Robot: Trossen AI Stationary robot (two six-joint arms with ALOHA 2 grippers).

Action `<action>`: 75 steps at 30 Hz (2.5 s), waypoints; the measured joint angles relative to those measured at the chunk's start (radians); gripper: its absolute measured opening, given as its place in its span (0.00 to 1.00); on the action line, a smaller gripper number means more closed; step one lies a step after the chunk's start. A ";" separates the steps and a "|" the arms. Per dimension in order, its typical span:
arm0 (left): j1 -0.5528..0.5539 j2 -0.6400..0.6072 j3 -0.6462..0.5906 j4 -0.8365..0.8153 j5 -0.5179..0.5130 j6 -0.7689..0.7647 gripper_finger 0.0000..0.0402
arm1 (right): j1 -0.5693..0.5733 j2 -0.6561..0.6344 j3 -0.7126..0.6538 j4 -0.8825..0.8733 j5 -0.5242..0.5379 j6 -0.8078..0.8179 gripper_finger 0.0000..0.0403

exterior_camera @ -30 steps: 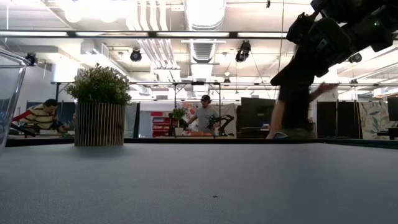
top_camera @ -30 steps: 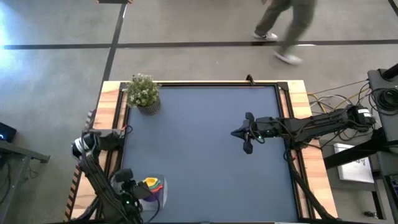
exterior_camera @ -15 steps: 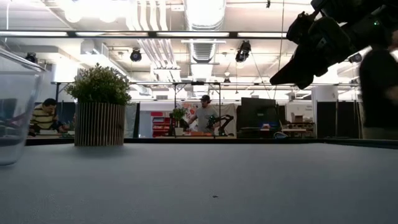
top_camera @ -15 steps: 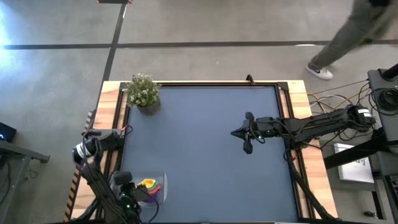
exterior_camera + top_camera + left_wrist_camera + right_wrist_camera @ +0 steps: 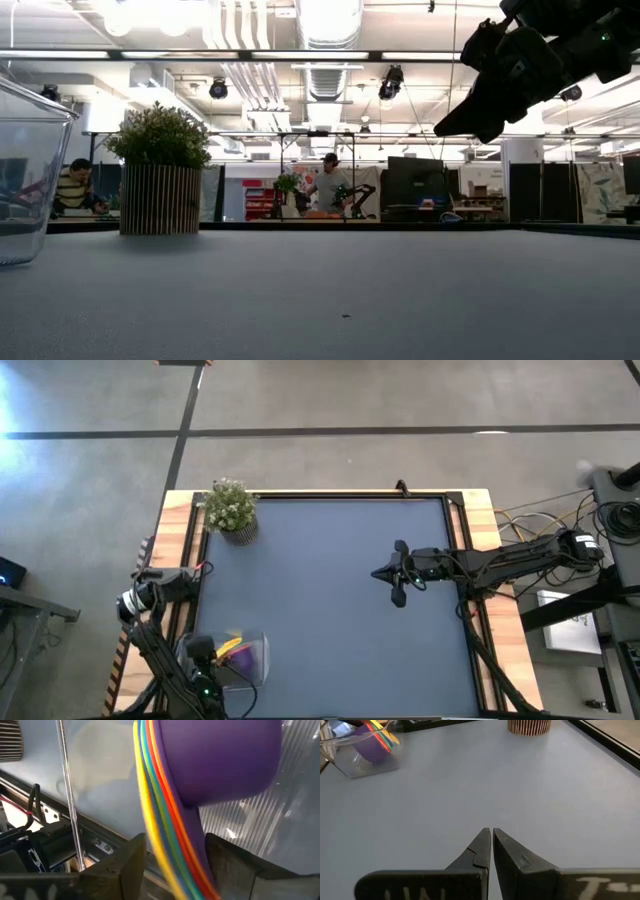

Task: Nest measuring cups in basket
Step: Put the stacked measuring cups into the transparent bin

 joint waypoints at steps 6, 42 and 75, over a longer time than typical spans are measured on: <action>0.000 -0.012 0.035 0.000 0.002 -0.004 0.49 | 0.000 0.000 0.000 0.000 0.000 0.000 0.02; 0.008 -0.572 -0.520 0.579 -0.053 -0.271 0.40 | 0.000 0.000 0.000 0.010 -0.001 -0.003 0.02; 0.006 -0.580 -0.674 0.805 0.186 -0.433 0.60 | 0.000 0.000 0.000 0.005 -0.002 0.014 0.02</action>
